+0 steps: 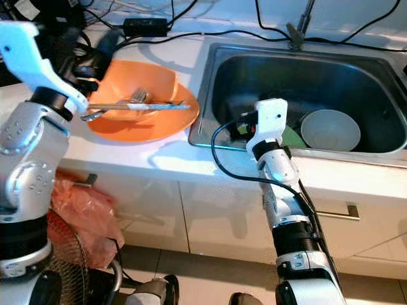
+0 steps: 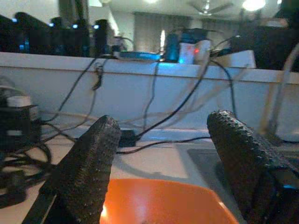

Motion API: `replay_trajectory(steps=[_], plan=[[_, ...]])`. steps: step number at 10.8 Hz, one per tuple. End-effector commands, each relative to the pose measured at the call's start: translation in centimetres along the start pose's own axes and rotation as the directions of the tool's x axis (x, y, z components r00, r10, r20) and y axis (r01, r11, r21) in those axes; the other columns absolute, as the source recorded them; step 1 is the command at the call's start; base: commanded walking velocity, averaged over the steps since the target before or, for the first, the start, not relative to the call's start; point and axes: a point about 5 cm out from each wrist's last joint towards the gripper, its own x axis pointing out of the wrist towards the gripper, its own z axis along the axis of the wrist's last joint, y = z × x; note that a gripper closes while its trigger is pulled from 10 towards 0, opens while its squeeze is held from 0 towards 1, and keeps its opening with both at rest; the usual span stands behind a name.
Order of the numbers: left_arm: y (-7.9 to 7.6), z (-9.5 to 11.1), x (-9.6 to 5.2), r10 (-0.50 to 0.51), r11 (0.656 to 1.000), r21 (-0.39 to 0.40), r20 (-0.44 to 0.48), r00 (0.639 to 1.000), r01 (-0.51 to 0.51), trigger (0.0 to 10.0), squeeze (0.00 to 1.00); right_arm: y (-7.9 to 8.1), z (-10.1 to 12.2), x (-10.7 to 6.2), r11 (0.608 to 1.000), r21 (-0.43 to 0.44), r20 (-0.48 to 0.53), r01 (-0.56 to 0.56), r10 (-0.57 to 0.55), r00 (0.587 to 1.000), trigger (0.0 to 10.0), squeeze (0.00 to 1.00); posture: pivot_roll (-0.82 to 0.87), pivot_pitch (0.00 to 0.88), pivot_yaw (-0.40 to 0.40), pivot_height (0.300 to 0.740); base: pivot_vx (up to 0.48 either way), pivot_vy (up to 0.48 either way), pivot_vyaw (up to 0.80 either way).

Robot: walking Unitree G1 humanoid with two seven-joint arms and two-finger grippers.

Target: Kitchen organization

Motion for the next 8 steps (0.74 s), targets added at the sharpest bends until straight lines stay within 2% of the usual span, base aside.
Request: replay_trajectory(steps=[1,2,4,5,6,8], plan=[[0.5,-0.7,-0.3,0.047,0.999,-0.002,-0.009,0.999,-0.047,10.0,0.0,-0.6,0.3,-0.2,1.0,-0.011,0.021,0.02,-0.019,1.0,10.0,0.0,0.1,0.095,0.038,0.74,0.0,0.0,0.0],[0.6,-1.1,-0.4,0.078,0.997,0.006,0.005,0.997,-0.078,10.0,0.0,-0.6,0.4,-0.3,1.0,-0.002,0.024,0.025,-0.025,0.999,10.0,0.0,0.1,0.092,0.041,0.74,0.0,0.0,0.0],[0.9,-3.2,-1.1,0.179,0.98,0.091,-0.005,0.984,-0.178,10.0,0.0,-0.9,0.9,-0.1,0.996,0.072,0.045,0.054,-0.058,0.997,10.0,0.0,0.09,0.081,0.045,0.74,0.0,0.0,0.0],[0.1,-4.0,-1.3,0.169,0.978,0.125,-0.017,0.985,-0.165,10.0,0.0,-0.8,0.9,-0.2,0.997,0.064,0.044,0.053,-0.056,0.997,10.0,0.0,0.08,0.075,0.046,0.74,0.0,0.0,0.0],[-0.4,-4.1,-1.2,0.148,0.978,0.149,-0.002,0.989,-0.146,10.0,0.0,-0.8,1.0,-0.2,0.997,0.063,0.049,0.052,-0.055,0.997,10.0,0.0,0.08,0.074,0.045,0.74,0.0,0.0,0.0],[-0.5,-3.8,-0.7,0.155,0.974,0.161,0.042,0.987,-0.159,10.0,0.0,-0.8,1.1,-0.3,0.996,0.077,0.058,0.05,-0.054,0.997,10.0,0.0,0.08,0.058,0.045,0.74,0.0,0.0,0.0]])
